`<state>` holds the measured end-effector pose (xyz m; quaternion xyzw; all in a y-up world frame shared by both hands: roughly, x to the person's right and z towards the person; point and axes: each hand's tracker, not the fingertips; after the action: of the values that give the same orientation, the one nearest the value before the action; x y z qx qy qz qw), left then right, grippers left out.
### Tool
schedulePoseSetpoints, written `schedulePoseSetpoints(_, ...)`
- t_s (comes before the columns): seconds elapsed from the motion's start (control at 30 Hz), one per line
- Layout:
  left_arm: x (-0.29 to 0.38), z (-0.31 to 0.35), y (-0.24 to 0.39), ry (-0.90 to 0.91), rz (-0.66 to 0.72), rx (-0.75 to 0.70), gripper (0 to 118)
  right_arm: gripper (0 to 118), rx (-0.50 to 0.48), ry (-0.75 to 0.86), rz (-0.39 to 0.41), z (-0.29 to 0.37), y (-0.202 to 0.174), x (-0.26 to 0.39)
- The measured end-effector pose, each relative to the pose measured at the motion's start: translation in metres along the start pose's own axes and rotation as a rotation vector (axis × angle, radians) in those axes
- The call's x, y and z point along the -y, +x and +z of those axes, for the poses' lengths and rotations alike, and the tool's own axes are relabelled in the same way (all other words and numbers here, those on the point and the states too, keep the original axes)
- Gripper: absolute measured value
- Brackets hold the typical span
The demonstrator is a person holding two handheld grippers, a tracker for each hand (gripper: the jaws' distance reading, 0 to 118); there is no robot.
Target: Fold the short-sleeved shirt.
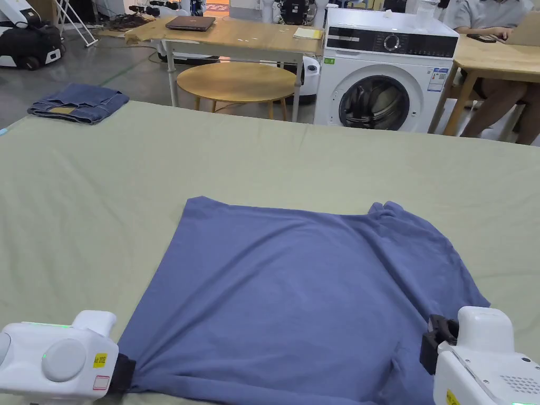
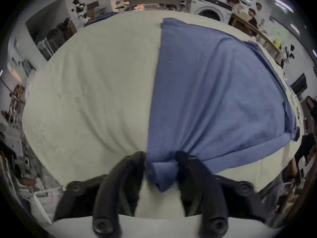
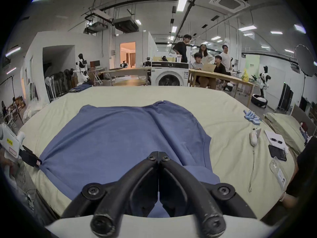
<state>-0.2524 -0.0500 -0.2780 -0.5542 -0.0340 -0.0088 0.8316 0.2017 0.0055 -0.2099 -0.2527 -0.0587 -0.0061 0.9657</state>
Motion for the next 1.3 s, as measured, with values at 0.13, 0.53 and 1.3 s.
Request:
schedulePoseSetpoints(0.13, 0.003, 0.001, -0.002, 0.013, -0.005, 0.042, 4, 0, 0.01, -0.087, 0.01, 0.002, 0.021, -0.002)
schedulePoseSetpoints(0.53, 0.011, 0.007, -0.017, 0.069, 0.054, 0.11, 4, 51, 0.061, -0.41, -0.049, 0.005, 0.103, 0.032)
schedulePoseSetpoints(1.3, -0.031, 0.046, -0.018, 0.272, 0.042, 0.15, 3, 6, -0.031, -0.309, -0.001, -0.001, 0.095, -0.023)
